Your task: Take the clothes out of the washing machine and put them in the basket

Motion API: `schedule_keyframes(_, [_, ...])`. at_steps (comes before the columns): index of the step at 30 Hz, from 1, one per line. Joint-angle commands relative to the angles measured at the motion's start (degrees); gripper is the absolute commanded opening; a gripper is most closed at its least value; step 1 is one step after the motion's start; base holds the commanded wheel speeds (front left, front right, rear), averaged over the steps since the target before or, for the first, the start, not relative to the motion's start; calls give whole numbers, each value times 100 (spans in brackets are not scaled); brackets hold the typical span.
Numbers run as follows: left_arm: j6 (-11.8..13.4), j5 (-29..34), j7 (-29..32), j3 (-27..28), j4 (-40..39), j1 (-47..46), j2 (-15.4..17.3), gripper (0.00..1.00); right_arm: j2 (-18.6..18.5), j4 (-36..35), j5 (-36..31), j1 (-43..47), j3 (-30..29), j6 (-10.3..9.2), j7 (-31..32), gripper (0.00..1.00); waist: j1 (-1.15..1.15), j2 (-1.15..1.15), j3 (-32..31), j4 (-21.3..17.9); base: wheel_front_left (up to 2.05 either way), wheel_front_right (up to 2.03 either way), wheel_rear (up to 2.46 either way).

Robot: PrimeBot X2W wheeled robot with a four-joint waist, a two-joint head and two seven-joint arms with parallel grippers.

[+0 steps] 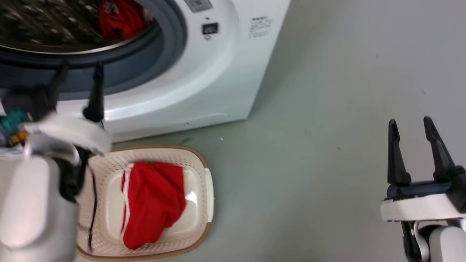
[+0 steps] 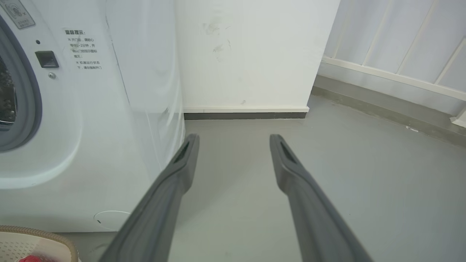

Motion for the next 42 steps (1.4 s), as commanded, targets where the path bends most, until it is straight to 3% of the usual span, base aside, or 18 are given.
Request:
schedule_keyframes(1, [-25, -52, 113, 13, 26, -138, 73, 100, 10, -35, 56, -140, 15, -6, -12, 100, 0, 0, 314, -247, 0, 0, 0])
schedule_keyframes(10, [-31, -438, 1859, 14, 384, -1900, 1210, 100, 15, -155, 476, -397, 246, -6, -12, 100, 0, 0, 1251, -880, 0, 0, 0])
schedule_keyframes(18, [-37, -769, 3441, -628, 1162, -3671, 2049, 100, 15, -171, 793, -564, 417, -6, -12, 100, 0, 0, 1916, -1273, 0, 0, 0])
schedule_keyframes(27, [-38, -1013, 5122, -1293, 2265, -5379, 2472, 100, 12, -154, 1078, -669, 807, -6, -12, 100, 0, 0, 2355, -1715, 0, 0, 0])
schedule_keyframes(33, [-39, -896, 5520, -1578, 2852, -5846, 2431, 100, 13, -168, 1146, -647, 876, -6, -12, 100, 0, 0, 2498, -1799, 0, 0, 0])
schedule_keyframes(39, [-39, -821, 5532, -1796, 3318, -6008, 2388, 100, 12, -196, 1183, -608, 845, -6, -12, 100, 0, 0, 2558, -1784, 0, 0, 0])
schedule_keyframes(41, [-39, -867, 5370, -1841, 3375, -6057, 2406, 0, 12, -191, 1195, -612, 841, -6, -12, 100, 0, 0, 2567, -1786, 0, 0, 0])
schedule_keyframes(42, [-39, -882, 5312, -1877, 3410, -6063, 2427, 0, 12, -184, 1200, -616, 840, -6, -12, 100, 0, 0, 2566, -1785, 0, 0, 0])
